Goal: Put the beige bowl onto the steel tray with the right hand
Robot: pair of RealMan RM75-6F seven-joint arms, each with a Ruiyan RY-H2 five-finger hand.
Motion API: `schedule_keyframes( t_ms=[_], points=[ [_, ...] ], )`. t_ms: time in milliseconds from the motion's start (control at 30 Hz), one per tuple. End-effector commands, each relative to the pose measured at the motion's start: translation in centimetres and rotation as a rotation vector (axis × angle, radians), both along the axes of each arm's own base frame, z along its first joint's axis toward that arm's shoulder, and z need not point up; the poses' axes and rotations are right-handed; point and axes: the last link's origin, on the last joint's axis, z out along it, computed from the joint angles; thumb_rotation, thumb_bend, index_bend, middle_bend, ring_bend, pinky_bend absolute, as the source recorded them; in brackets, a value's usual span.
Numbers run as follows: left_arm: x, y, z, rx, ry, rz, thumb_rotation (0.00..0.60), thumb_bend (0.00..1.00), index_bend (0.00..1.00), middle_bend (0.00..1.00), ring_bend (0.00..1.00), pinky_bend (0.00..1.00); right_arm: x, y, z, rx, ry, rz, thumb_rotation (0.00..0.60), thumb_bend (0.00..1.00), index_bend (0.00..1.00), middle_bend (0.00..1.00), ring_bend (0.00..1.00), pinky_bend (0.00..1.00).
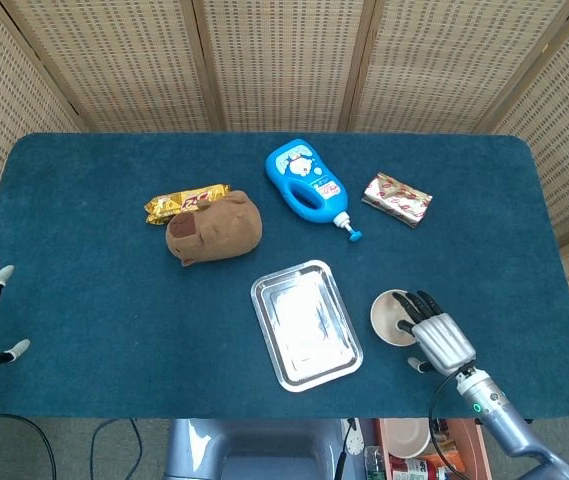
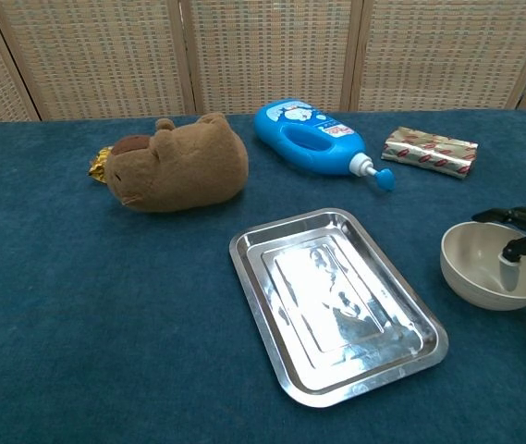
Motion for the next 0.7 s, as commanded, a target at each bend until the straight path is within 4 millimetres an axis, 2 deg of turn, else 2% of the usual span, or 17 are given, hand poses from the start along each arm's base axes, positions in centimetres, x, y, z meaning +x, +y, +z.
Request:
schedule_keyframes(
  t_ms=[33,167,333,467,500,567,700],
  points=[
    [-0.1,0.2,0.0,0.001,0.002,0.003,0.6,0.0,0.0,0.0,0.0,0.0,-0.2,-0.3,-0.5,0.009,0.003,-0.009,0.6,0.35,0.48,0.0,0.0,0.0],
    [-0.3,0.4,-0.2,-0.005,0.004,0.012,0.6,0.0,0.0,0.0,0.0,0.0,-0.4,-0.7,-1.1,0.015,0.004,-0.021,0.6,0.42,0.56,0.0,0.0,0.0],
    [-0.4,0.6,-0.3,-0.011,0.007,0.021,0.6,0.0,0.0,0.0,0.0,0.0,-0.4,-1.1,-1.4,0.01,0.0,-0.016,0.6,0.43,0.62,0.0,0.0,0.0],
    [-0.4,0.7,-0.4,-0.01,0.013,0.025,0.6,0.0,0.0,0.0,0.0,0.0,0.6,-1.5,-0.9,-0.012,-0.034,0.023,0.6,0.43,0.63,0.0,0.0,0.0],
    [-0.4,0.7,-0.5,-0.01,0.014,0.026,0.6,0.0,0.0,0.0,0.0,0.0,1.0,-1.6,-0.7,-0.02,-0.046,0.038,0.6,0.43,0.63,0.0,0.0,0.0],
    [-0.5,0.8,-0.5,-0.008,0.01,0.03,0.6,0.0,0.0,0.0,0.0,0.0,3.7,-2.5,0.4,-0.039,-0.083,0.132,0.6,0.43,0.63,0.0,0.0,0.0],
    [-0.5,0.9,-0.5,-0.013,0.009,0.033,0.6,0.0,0.0,0.0,0.0,0.0,7.5,-3.4,1.0,-0.027,-0.077,0.223,0.6,0.43,0.64,0.0,0.0,0.0]
  ],
)
